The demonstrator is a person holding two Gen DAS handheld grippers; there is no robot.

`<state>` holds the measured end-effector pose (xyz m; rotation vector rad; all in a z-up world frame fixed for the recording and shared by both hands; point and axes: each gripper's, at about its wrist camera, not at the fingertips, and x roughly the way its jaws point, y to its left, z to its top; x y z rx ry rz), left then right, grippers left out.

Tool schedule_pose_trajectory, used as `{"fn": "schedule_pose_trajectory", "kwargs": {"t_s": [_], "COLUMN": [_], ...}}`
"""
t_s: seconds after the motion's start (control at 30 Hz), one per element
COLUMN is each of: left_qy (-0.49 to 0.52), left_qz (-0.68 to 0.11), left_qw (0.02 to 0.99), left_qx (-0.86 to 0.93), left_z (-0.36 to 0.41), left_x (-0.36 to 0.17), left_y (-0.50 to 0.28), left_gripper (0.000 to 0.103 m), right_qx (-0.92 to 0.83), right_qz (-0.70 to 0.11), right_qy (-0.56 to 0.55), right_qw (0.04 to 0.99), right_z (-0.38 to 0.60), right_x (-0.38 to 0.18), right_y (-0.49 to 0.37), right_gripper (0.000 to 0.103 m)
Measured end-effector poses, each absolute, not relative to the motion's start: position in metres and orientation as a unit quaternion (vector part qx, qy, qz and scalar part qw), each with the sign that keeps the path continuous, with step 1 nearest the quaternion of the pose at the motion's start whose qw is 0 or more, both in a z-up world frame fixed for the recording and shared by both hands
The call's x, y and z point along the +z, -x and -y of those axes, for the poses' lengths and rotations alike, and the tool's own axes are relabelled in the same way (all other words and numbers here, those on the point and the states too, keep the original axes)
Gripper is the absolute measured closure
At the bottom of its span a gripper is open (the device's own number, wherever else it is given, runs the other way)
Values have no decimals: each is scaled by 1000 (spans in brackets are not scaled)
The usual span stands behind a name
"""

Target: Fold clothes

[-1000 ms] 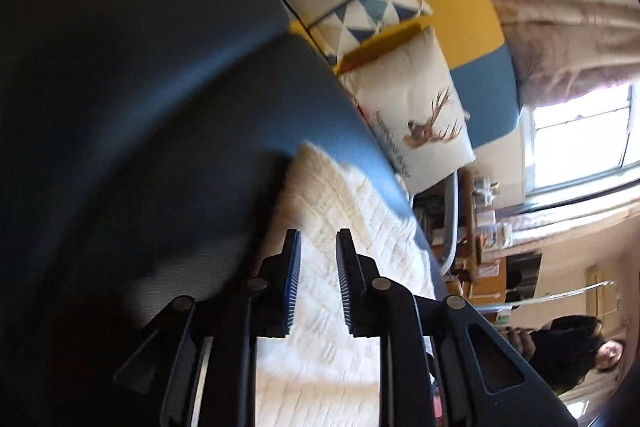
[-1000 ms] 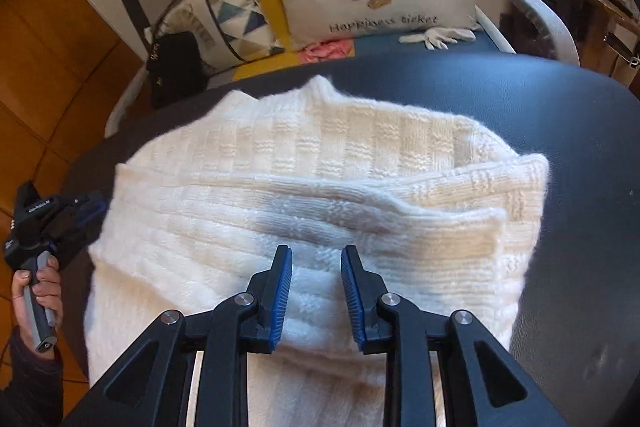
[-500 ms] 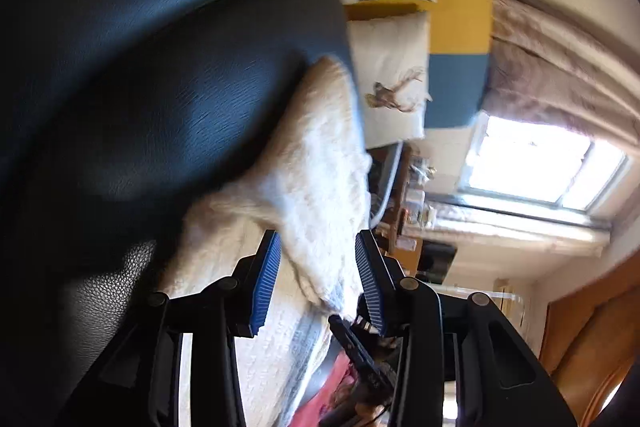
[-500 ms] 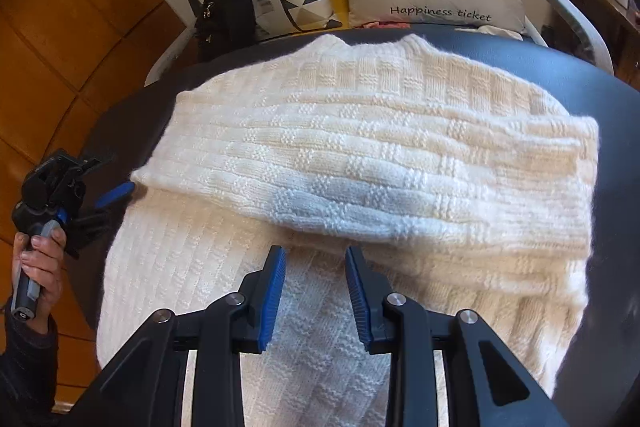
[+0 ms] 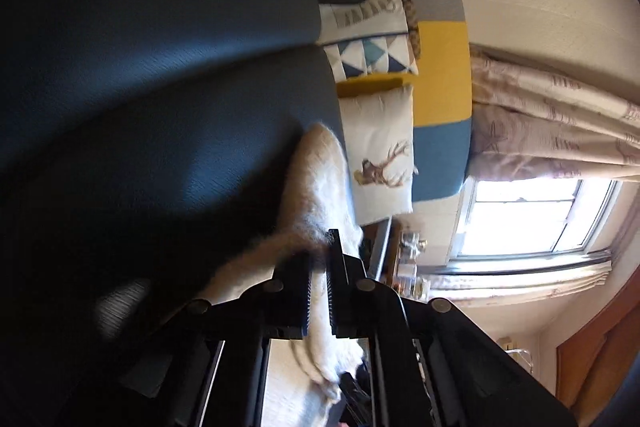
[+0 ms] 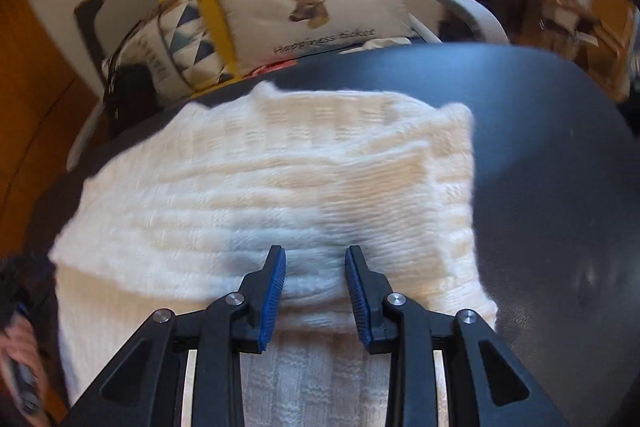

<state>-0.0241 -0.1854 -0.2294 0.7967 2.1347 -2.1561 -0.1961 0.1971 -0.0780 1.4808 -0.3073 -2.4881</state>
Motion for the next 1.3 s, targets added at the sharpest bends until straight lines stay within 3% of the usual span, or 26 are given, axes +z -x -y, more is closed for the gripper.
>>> {"fn": "schedule_pose_trajectory", "kwargs": {"t_s": [0.23,0.3,0.4,0.53,0.6,0.7,0.77,0.87,0.9,0.97,1.13,1.23,1.3], "left_qy": [-267,-274,-286,-285,-281,-271,-274,-285,-287,-292,-306,-304,-298], "left_qz": [-692,-678,-661,-646,-646,-661,-669,-682,-681,-673,-661,-645,-621], "left_qw": [-17,-17,-9,-6,-4,-3,-2,5,3,1,4,7,8], "left_qx": [-671,-682,-694,-708,-710,-700,-691,-673,-674,-679,-685,-701,-724], "left_z": [188,188,187,184,184,186,188,192,193,193,193,192,191], "left_x": [-241,-231,-225,-221,-220,-224,-230,-241,-240,-236,-228,-218,-206], "left_y": [29,32,35,35,35,33,30,29,29,29,32,33,32], "left_gripper": [98,97,97,97,97,97,97,97,97,97,97,97,97], "right_qx": [-832,-835,-832,-834,-837,-844,-856,-869,-862,-842,-818,-822,-827], "right_qz": [248,252,214,82,15,14,52,30,65,136,188,146,133], "right_qy": [-486,-479,-500,-536,-535,-511,-479,-477,-489,-510,-527,-527,-513], "right_qw": [104,99,107,105,117,162,186,129,118,109,134,160,185], "right_z": [-251,-257,-253,-223,-205,-193,-199,-211,-223,-250,-267,-250,-240], "right_x": [-76,-73,-75,-82,-83,-66,-45,-47,-56,-73,-96,-98,-87], "right_y": [203,207,220,233,236,239,237,245,249,254,252,256,254], "right_gripper": [72,72,72,73,84,92,92,92,90,73,72,95,97]}}
